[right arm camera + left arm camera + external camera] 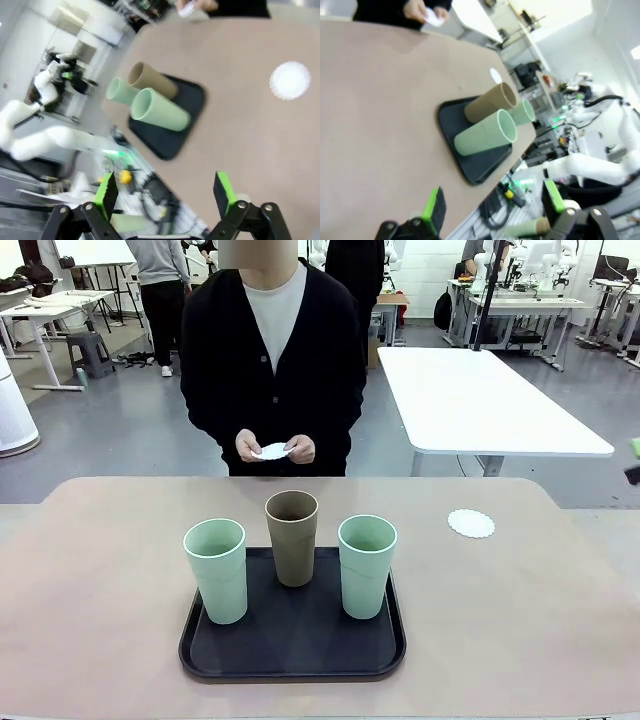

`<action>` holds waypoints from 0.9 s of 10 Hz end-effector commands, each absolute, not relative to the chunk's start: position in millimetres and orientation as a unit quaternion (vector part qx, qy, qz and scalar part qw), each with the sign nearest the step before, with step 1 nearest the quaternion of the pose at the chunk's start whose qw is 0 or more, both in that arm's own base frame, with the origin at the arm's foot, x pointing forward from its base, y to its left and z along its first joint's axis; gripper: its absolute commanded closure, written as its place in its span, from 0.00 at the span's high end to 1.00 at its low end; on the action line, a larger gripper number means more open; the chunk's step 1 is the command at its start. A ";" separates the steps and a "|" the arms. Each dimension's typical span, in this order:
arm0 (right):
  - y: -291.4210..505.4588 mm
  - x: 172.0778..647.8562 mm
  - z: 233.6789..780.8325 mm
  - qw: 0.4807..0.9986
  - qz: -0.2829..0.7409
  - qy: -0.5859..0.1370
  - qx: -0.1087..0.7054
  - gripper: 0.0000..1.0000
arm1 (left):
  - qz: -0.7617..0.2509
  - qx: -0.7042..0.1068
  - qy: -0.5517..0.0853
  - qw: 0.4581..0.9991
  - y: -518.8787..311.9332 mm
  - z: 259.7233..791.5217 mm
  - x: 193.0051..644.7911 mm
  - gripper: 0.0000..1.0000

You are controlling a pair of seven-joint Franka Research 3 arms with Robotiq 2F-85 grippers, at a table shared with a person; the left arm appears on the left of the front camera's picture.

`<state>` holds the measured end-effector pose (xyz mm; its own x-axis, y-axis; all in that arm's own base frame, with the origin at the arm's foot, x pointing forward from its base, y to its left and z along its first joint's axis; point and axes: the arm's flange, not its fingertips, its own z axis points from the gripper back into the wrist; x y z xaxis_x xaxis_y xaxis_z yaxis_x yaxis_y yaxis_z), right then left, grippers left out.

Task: Place coasters on the table and set cups on them.
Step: Pick up one Reusable plastic cup and place it on a coaster set by the human.

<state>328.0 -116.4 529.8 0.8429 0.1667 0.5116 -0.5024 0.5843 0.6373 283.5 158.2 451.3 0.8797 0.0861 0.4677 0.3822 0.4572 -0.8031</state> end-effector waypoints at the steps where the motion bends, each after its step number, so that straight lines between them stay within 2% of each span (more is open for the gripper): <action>1: -89.9 353.6 527.3 0.899 0.273 -0.216 0.267 1.00 | -0.093 -0.514 -0.233 0.821 161.2 452.2 284.1 1.00; 3: -18.3 368.3 514.1 0.865 0.403 -0.223 0.199 1.00 | -0.093 -0.514 -0.233 0.821 161.2 452.2 284.1 1.00; 5: 43.5 361.4 486.5 0.834 0.488 -0.189 0.175 1.00 | -0.093 -0.514 -0.233 0.821 161.2 452.2 284.1 1.00; 7: 78.4 346.6 473.4 0.800 0.542 -0.183 0.182 1.00 | -0.093 -0.514 -0.233 0.821 161.2 452.2 284.1 1.00; 9: 80.5 342.8 465.1 0.775 0.557 -0.187 0.232 1.00 | -0.093 -0.514 -0.233 0.821 161.2 452.2 284.1 1.00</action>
<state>341.6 97.3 467.8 0.3331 0.8067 0.4881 -0.9419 0.3081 0.1335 283.9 158.8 451.6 0.8797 0.0866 0.4676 0.3817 0.4581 -0.8028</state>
